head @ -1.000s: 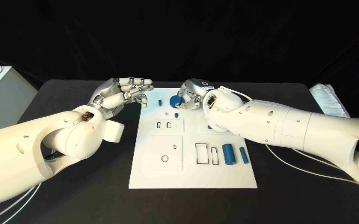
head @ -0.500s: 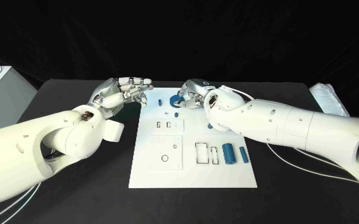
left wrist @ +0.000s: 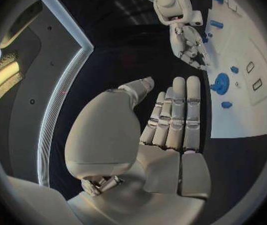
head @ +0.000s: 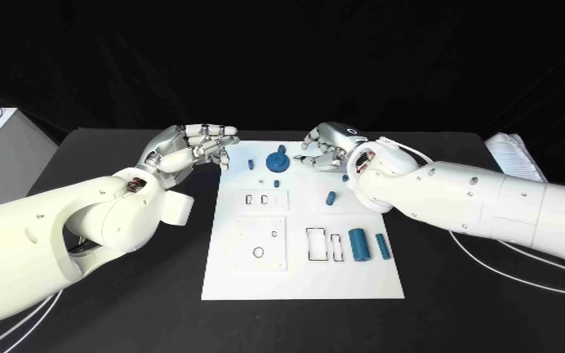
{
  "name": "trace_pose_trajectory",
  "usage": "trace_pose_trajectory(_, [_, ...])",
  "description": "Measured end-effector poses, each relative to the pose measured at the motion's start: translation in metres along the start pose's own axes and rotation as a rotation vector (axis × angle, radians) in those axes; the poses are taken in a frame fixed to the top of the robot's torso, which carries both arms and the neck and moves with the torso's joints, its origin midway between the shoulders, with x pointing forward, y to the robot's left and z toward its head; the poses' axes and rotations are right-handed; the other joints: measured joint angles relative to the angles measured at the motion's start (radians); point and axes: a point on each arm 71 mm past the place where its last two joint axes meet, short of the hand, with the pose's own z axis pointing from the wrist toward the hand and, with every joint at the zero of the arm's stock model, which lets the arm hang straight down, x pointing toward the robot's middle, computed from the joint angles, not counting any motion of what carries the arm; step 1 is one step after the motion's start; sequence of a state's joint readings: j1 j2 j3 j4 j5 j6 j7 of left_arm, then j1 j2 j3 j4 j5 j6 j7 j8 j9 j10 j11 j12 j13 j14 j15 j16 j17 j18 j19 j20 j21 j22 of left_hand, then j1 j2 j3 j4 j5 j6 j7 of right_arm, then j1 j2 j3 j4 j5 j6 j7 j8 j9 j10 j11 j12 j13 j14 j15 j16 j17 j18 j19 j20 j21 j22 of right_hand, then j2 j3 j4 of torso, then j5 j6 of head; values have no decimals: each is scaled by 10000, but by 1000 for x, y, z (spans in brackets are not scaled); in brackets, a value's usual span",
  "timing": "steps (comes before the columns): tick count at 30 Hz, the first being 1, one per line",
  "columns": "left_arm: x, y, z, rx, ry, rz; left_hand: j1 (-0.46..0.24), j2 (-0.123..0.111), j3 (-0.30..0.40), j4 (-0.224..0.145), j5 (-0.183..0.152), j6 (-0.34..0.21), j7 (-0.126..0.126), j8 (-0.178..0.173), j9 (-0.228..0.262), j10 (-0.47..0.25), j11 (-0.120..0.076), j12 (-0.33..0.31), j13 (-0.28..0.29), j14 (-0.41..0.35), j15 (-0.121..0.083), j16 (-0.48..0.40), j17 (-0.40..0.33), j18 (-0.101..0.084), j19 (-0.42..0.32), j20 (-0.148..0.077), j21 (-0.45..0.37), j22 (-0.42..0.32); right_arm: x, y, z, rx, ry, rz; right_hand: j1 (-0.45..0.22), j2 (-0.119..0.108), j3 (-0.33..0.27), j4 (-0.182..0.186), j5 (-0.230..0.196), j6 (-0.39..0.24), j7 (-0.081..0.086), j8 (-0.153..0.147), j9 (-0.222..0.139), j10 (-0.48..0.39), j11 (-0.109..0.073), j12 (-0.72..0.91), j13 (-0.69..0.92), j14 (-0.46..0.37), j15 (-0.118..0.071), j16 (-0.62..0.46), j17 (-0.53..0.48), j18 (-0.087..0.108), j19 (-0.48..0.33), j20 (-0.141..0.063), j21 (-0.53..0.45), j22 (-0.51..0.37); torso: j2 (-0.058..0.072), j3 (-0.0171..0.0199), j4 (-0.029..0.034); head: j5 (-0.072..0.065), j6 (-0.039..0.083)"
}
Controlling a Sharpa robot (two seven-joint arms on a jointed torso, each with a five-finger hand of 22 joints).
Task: Assemble the parts on the task board
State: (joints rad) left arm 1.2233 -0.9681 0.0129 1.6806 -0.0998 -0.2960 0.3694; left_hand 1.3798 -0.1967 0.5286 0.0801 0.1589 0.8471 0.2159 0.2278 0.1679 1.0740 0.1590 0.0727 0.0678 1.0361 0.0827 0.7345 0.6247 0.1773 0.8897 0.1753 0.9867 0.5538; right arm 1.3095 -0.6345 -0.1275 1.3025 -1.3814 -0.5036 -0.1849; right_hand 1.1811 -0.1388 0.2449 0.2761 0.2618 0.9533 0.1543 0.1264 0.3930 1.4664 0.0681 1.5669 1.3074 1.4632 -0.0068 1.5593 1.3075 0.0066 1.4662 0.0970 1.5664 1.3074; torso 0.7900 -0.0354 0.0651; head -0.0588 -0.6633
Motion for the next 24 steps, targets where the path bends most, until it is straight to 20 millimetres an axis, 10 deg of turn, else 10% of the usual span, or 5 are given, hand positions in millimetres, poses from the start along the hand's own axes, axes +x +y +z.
trace_pose_trajectory(13, [-3,0,-1,1,-59,27,0,0,0,0,0,0,0,0,-2,0,0,0,0,0,0,0,0,-1,0,0,-1,-1,-58,-60,-39,54,-888,1259,1559,-607,515,-732,-314,-101,100,-165,-39,1,71,0,0,-2,70,0,-1,0,-1,72,0,-2,-45,111,-217,-1,127])
trace_pose_trajectory(24, [-2,0,0,1,-55,25,0,0,0,0,0,0,0,0,-3,0,0,0,0,0,0,0,0,0,0,0,-1,-2,-59,-108,-54,398,-213,1181,2096,-829,622,-1041,-414,-177,167,-275,-77,-5,77,0,0,33,105,0,-2,0,-1,72,0,6,-73,191,-309,-50,92])
